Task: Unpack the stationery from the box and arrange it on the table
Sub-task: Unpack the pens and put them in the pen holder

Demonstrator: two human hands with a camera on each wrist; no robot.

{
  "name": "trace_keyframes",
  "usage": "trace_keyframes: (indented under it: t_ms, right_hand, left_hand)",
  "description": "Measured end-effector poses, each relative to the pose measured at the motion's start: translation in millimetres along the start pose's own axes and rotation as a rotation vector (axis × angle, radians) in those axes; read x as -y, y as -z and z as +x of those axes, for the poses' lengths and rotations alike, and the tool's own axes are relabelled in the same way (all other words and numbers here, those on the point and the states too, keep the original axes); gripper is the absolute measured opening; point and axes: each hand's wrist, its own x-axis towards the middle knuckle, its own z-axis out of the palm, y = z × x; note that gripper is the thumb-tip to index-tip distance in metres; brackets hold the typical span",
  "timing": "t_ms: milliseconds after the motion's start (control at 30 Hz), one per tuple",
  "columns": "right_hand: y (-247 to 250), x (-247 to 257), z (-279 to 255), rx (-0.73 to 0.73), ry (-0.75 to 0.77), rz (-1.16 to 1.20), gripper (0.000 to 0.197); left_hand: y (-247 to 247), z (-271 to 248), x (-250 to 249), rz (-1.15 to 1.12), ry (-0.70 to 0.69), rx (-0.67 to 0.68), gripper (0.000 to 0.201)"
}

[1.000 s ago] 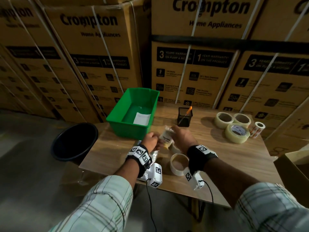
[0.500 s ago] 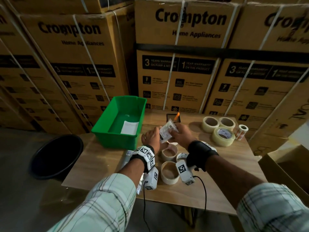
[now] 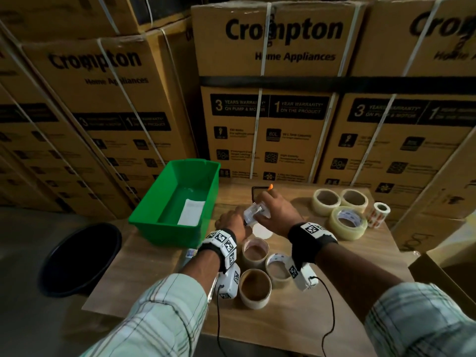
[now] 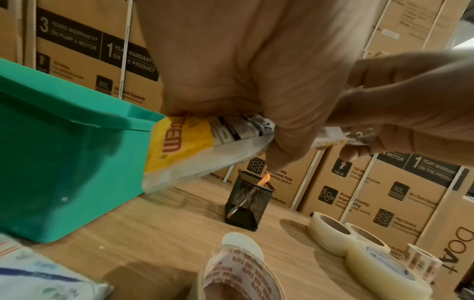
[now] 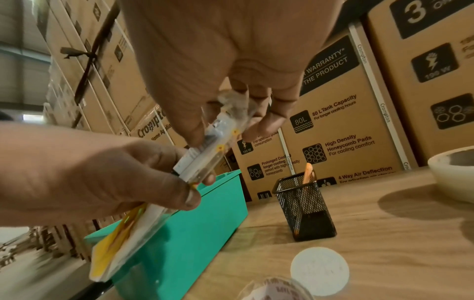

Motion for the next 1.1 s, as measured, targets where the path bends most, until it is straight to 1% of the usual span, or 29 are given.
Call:
trace_keyframes:
  t_ms: [67, 100, 200, 233, 267, 300, 333, 400, 433, 467, 533, 633, 700, 733, 800, 867, 900, 967, 1033, 1067, 1100]
  right_hand:
    - [6.0, -7.4, 8.0, -0.01, -0.004, 0.022, 0.036]
    - [8.8, -11.8, 12.8, -0.006, -0.015, 0.047, 0.036]
    - [19.9, -20.8, 26.1, 0.012, -0.07, 0.189, 0.048]
    - [22.3, -24.3, 30.7, 0.017, -0.081, 0.231, 0.048]
    - [24.7, -27.2, 35.1, 0.027, -0.086, 0.25, 0.043]
    - [26.0, -30.8, 39.9, 0.043, -0.081, 0.249, 0.033]
    - [27.6, -33.4, 44.0, 0.068, -0.076, 0.246, 0.023]
    - [30.1, -39.3, 52.1, 0.115, -0.07, 0.309, 0.01]
    - [30.8, -42.1, 55.7, 0.134, -0.077, 0.371, 0.008]
    - [31.4, -45.0, 59.4, 0.15, -0.093, 0.429, 0.013]
    - [30.1, -51.3, 66.4, 0.159, -0.131, 0.524, 0.019]
    - [25.5, -56.3, 71.8, 0.149, -0.169, 0.645, 0.007]
    - [20.7, -60.2, 72.2, 0.161, -0.21, 0.693, 0.011]
    - [18.4, -62.6, 71.7, 0.171, -0.227, 0.705, 0.014]
    - [15.4, -67.7, 72.2, 0.172, -0.227, 0.669, 0.016]
    - [18.1, -69.5, 72.8, 0.146, -0.192, 0.558, 0.013]
    - [19.6, -71.1, 74.3, 0.13, -0.181, 0.508, 0.017]
    - [24.4, -72.6, 74.4, 0.094, -0.183, 0.433, 0.033]
    - [25.2, -73.9, 73.6, -0.019, -0.13, 0.278, 0.05]
    - [24.6, -74.3, 72.1, -0.085, -0.091, 0.181, 0.054]
    - [23.5, -75.0, 71.1, -0.142, -0.049, 0.101, 0.055]
  left_hand:
    - [2.4, 6.5, -4.7, 0.009, 0.021, 0.008, 0.05]
    - [3.9, 9.7, -7.7, 0.003, 0.023, 0.005, 0.048]
    - [5.9, 19.0, -16.0, -0.031, 0.033, -0.001, 0.046]
    - [5.5, 21.7, -18.0, -0.045, 0.039, -0.006, 0.047]
    - [5.6, 23.3, -20.3, -0.067, 0.049, -0.001, 0.047]
    - [4.9, 25.1, -21.2, -0.103, 0.05, 0.013, 0.048]
    - [5.1, 25.2, -22.4, -0.149, 0.054, 0.048, 0.05]
    - [3.9, 26.4, -23.3, -0.226, 0.047, 0.118, 0.052]
    - [3.8, 26.7, -23.4, -0.252, 0.042, 0.135, 0.054]
    - [5.3, 26.1, -25.1, -0.273, 0.046, 0.14, 0.056]
    - [6.7, 27.0, -28.3, -0.299, 0.056, 0.121, 0.063]
    - [6.9, 26.3, -35.8, -0.313, 0.049, 0.05, 0.071]
    - [2.8, 28.2, -40.5, -0.329, 0.06, 0.025, 0.069]
    - [0.4, 29.6, -42.5, -0.306, 0.073, 0.013, 0.064]
    - [-1.0, 33.2, -45.3, -0.208, 0.094, 0.0, 0.051]
    - [0.7, 39.0, -45.1, -0.089, 0.09, 0.001, 0.044]
    - [2.6, 41.9, -45.4, -0.045, 0.079, 0.009, 0.044]
    - [3.1, 49.6, -44.2, 0.02, 0.055, 0.031, 0.046]
    - [2.6, 55.6, -42.5, 0.082, 0.036, 0.059, 0.047]
    - [1.7, 58.2, -40.9, 0.111, 0.036, 0.073, 0.047]
    - [0.7, 60.5, -39.3, 0.133, 0.042, 0.09, 0.048]
